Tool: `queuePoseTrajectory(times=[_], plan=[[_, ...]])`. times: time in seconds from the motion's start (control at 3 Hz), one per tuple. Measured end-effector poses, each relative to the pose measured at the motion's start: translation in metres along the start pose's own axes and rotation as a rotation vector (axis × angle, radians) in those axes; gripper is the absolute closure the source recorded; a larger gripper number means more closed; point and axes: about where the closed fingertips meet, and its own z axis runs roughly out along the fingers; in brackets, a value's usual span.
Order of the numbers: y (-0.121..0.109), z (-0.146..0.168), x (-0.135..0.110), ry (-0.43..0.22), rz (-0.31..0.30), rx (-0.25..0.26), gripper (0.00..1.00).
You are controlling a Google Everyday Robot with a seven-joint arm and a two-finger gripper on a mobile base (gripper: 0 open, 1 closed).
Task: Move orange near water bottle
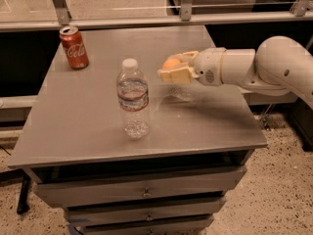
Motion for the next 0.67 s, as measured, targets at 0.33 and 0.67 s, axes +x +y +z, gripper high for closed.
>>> queuePoseTrajectory(times=[0.33,0.67], plan=[[0.048,-0.018,0.007,-0.008,-0.039,-0.091,1.00],[0.076,-0.032,0.021,-0.005,-0.058,-0.147,1.00]])
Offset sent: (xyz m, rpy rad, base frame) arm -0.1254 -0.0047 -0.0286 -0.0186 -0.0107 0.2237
